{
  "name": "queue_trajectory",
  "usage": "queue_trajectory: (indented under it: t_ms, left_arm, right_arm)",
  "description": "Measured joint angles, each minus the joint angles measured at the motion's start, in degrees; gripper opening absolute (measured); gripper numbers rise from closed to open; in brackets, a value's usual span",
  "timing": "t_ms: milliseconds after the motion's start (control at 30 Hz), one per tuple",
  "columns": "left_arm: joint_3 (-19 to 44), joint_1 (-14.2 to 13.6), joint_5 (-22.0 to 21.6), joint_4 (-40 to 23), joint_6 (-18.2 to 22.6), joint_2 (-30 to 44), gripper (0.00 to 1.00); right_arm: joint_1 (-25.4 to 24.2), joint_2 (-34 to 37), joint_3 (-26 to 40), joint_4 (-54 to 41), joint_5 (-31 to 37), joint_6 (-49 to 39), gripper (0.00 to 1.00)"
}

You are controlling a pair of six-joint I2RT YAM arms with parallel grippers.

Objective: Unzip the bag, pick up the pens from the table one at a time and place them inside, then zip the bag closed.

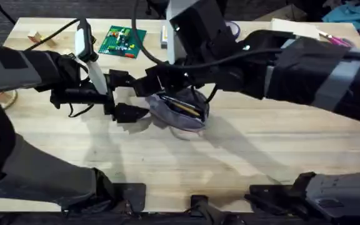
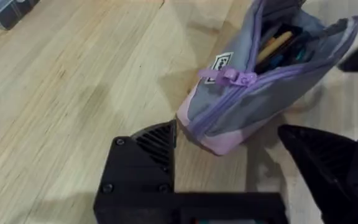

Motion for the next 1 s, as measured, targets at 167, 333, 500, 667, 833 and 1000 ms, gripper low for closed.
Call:
queue_trajectory:
  t_ms: [167,333,500,667,833,1000]
  left_arm:
    - [0.0,0.0,0.0,0.0,0.0,0.0,0.993]
    - [0.0,0.0,0.0,0.0,0.0,0.0,0.994]
    - [0.0,0.0,0.0,0.0,0.0,0.0,0.993]
    - [0.0,0.0,0.0,0.0,0.0,0.0,0.993]
    - [0.0,0.0,0.0,0.0,0.0,0.0,0.993]
    - [0.0,0.0,0.0,0.0,0.0,0.0,0.993]
  right_arm:
    - [2.6,0.0,0.0,0.0,7.9,1.1,0.998]
    - [7.2,0.0,0.0,0.9,16.4,1.4,0.998]
    - [8.0,0.0,0.1,3.2,18.4,1.4,0.997]
    - [8.0,0.0,0.1,3.7,17.0,1.8,0.998]
    - [8.0,1.6,0.2,4.5,16.6,4.0,0.992]
    - [8.0,4.7,0.2,4.5,16.4,6.6,0.997]
